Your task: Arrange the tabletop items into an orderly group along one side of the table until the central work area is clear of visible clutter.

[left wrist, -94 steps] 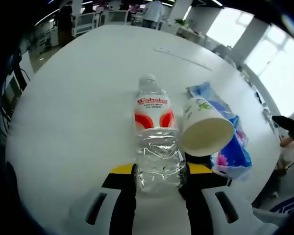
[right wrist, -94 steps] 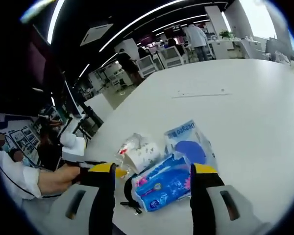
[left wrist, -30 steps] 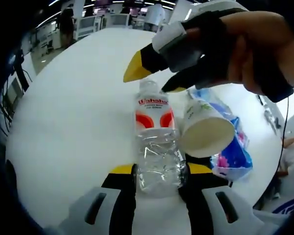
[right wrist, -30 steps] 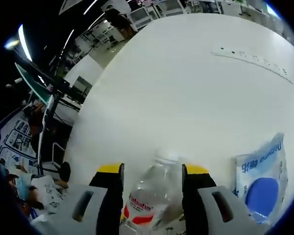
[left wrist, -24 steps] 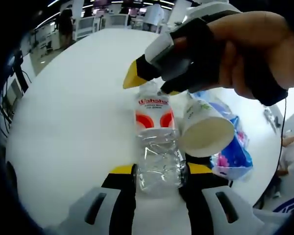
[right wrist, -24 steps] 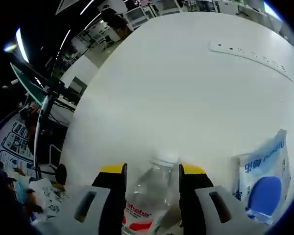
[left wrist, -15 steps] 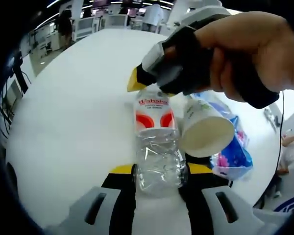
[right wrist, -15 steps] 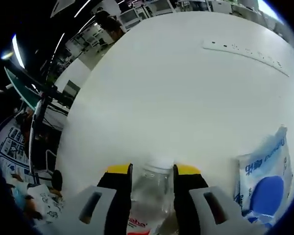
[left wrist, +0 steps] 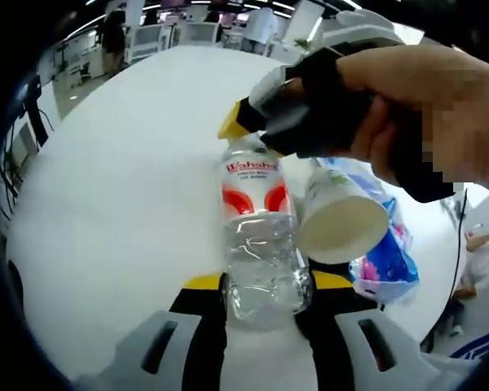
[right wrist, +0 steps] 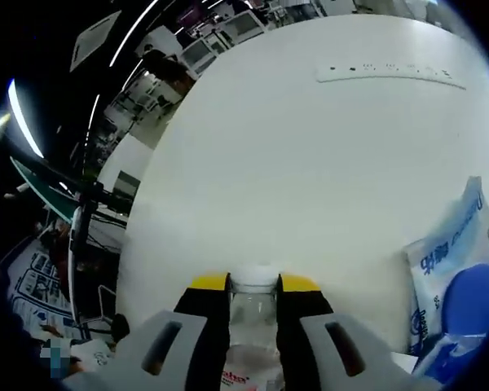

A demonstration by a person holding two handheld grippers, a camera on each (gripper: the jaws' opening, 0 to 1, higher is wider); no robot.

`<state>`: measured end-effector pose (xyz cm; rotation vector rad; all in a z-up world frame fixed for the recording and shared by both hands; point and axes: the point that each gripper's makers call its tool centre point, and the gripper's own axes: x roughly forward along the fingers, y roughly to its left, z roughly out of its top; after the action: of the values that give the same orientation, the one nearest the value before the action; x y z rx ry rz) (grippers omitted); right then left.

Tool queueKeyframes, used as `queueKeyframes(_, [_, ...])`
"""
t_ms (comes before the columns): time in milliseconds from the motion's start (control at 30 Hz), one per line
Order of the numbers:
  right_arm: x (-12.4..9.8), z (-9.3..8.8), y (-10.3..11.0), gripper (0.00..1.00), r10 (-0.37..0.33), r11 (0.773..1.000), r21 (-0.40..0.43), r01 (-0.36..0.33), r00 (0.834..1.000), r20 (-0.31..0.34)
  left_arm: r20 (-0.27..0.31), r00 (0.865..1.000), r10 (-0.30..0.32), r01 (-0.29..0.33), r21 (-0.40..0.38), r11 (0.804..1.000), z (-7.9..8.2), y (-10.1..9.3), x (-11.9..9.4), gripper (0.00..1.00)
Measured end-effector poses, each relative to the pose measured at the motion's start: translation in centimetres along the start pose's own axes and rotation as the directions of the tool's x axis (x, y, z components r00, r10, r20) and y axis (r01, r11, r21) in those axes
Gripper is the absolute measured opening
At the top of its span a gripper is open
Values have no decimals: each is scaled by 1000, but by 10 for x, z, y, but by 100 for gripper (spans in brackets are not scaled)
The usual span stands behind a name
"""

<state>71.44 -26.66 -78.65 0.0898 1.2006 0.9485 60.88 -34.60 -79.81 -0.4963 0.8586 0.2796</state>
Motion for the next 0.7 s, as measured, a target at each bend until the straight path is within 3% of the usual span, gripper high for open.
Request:
queueKeyframes(400, [-28, 14, 19, 15, 94, 995, -26, -92, 987, 134, 46, 999, 18, -24, 120, 992, 5, 2, -3, 33])
queueKeyframes(700, [-56, 31, 59, 15, 198, 978, -112, -177, 957, 214, 115, 992, 45, -68, 206, 976, 28, 14, -11, 33])
